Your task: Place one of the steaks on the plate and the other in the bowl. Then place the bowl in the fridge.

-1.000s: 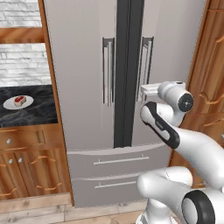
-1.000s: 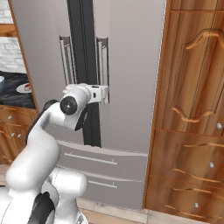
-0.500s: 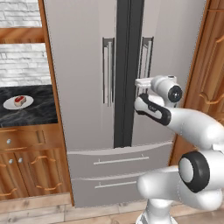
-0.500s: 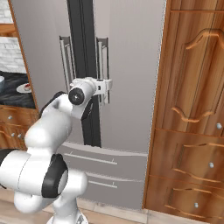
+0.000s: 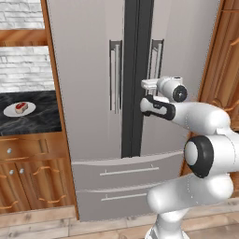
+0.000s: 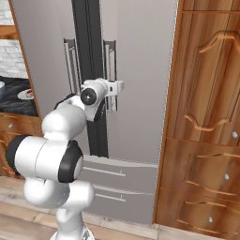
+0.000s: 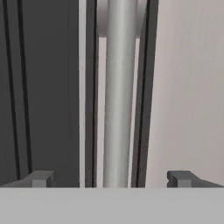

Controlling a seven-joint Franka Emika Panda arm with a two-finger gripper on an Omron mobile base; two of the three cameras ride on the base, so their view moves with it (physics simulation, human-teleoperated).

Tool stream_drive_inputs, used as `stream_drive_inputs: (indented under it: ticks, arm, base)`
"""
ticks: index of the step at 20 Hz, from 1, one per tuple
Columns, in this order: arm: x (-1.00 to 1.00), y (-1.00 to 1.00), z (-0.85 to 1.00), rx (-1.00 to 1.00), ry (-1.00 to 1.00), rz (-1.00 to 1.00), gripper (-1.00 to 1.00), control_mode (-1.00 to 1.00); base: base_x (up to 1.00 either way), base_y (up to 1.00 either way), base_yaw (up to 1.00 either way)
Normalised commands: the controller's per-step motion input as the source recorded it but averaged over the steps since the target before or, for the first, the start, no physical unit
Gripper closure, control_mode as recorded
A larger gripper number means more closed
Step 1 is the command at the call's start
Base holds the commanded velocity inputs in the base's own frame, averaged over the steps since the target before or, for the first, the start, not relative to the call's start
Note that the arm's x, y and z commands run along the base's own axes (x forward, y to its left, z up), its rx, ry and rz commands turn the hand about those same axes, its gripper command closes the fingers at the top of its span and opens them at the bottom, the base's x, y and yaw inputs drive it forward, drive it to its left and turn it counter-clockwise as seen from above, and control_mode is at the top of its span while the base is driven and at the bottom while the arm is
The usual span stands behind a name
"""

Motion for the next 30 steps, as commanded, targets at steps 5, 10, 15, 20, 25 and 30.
stream_drive_inputs:
  ticks: [5, 10, 15, 20, 25, 30]
  arm:
    - [0.53, -0.14, 0.00, 0.00, 0.03, 0.00, -1.00, -1.00]
    - [0.71, -0.11, 0.00, 0.00, 0.04, 0.00, -1.00, -1.00]
    - [0.46, -0.42, -0.04, 0.02, 0.03, -0.02, 1.00, -1.00]
    - [-0.18, -1.00, -0.01, 0.16, 0.13, -0.33, 1.00, -1.00]
    - [-0.74, -1.00, 0.00, 0.30, 0.16, -0.19, 1.00, -1.00]
    - [-1.00, -1.00, 0.00, 0.31, 0.16, -0.07, 1.00, -1.00]
  base:
    - [0.00, 0.00, 0.00]
    - [0.00, 0.00, 0.00]
    - [0.00, 0.00, 0.00]
    - [0.00, 0.00, 0.00]
    - [0.00, 0.00, 0.00]
    - [0.00, 0.00, 0.00]
